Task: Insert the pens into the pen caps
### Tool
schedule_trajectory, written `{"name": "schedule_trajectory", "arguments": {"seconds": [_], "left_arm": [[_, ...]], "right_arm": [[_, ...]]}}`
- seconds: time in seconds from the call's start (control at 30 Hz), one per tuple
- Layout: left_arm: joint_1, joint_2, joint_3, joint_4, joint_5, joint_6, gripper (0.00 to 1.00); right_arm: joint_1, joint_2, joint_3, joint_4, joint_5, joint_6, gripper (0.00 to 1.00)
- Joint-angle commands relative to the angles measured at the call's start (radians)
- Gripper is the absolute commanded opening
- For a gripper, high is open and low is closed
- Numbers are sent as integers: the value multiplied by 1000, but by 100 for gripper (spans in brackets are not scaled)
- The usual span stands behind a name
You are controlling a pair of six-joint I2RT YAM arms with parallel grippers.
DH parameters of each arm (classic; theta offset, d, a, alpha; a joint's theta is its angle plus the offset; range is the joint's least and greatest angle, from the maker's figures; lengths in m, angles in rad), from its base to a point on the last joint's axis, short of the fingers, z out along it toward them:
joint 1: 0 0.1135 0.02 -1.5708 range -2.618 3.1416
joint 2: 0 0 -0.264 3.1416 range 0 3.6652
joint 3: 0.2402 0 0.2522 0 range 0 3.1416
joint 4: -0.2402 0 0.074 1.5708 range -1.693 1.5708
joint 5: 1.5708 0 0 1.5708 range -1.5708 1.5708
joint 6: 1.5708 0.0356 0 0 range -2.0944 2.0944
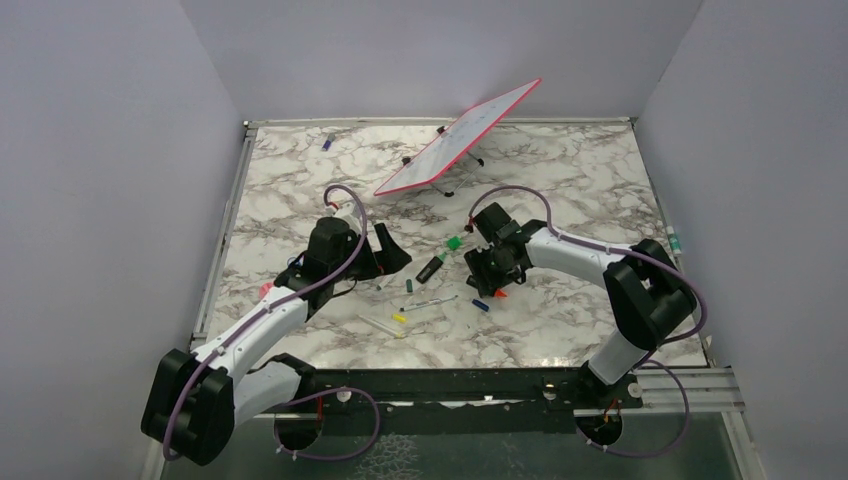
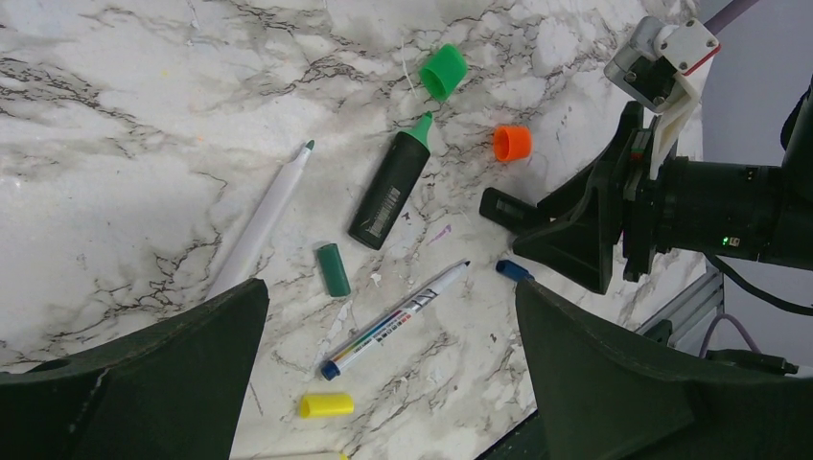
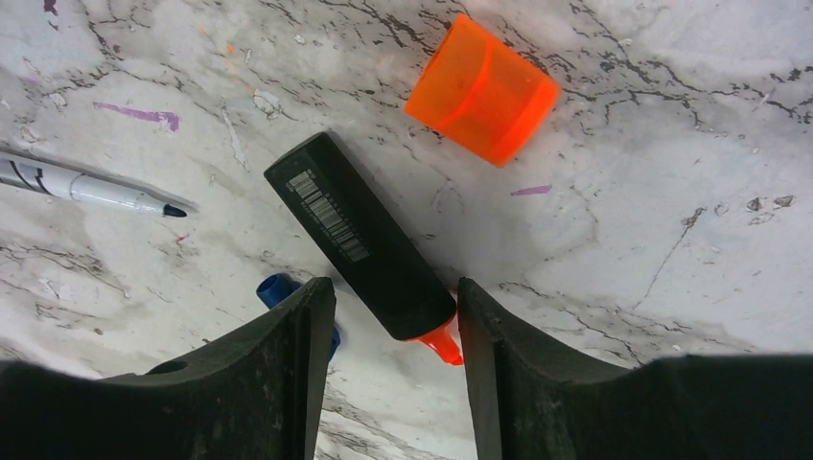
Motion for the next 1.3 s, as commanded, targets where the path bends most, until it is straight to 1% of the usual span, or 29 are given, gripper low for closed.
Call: {"name": "schedule_trajectory", "arguments": {"seconds": [0.0, 0.13, 0.23, 0.33, 0.43, 0.47, 0.6, 0.7, 0.8, 0.87, 0.97, 1.03, 1.17, 1.27], "left_arm": [[-7, 14, 37, 0, -4, -2, 99], [-7, 31, 38, 4, 17, -33, 99], [-7, 43, 37, 4, 32, -59, 99], [-7, 54, 23, 33, 81, -97, 99], [-7, 66, 5, 94, 144, -139, 99], [-7, 70, -1, 114, 168, -152, 99], [-7, 77, -28, 207, 250, -203, 99], [-7, 88, -15, 294, 357, -205, 99], [-7, 109, 38, 251, 412, -188, 99], [-7, 120, 52, 247, 431, -206, 98], [-7, 129, 48, 276, 456, -249, 93], [-8, 139, 45, 307, 482, -274, 86], [-13, 162, 54, 320, 538, -277, 70], [-24, 173, 54, 318, 565, -268, 60]], "right_arm": [[10, 15, 19, 12, -64, -40, 53], [13, 33, 27, 5, -57, -43, 48], [28, 31, 33, 6, 20, -39, 42], [39, -19, 20, 34, 89, -47, 37], [39, -95, 2, 76, 75, -56, 36], [40, -122, -5, 94, 60, -59, 35], [46, -215, -36, 162, -116, -67, 35], [67, -277, -60, 201, -240, -69, 35], [90, -329, -69, 226, -308, -83, 35], [100, -355, -71, 239, -356, -93, 35], [117, -381, -76, 249, -401, -107, 35], [131, -385, -71, 243, -422, -116, 34], [157, -377, -59, 225, -424, -130, 34], [165, -372, -52, 223, -411, -137, 34]]}}
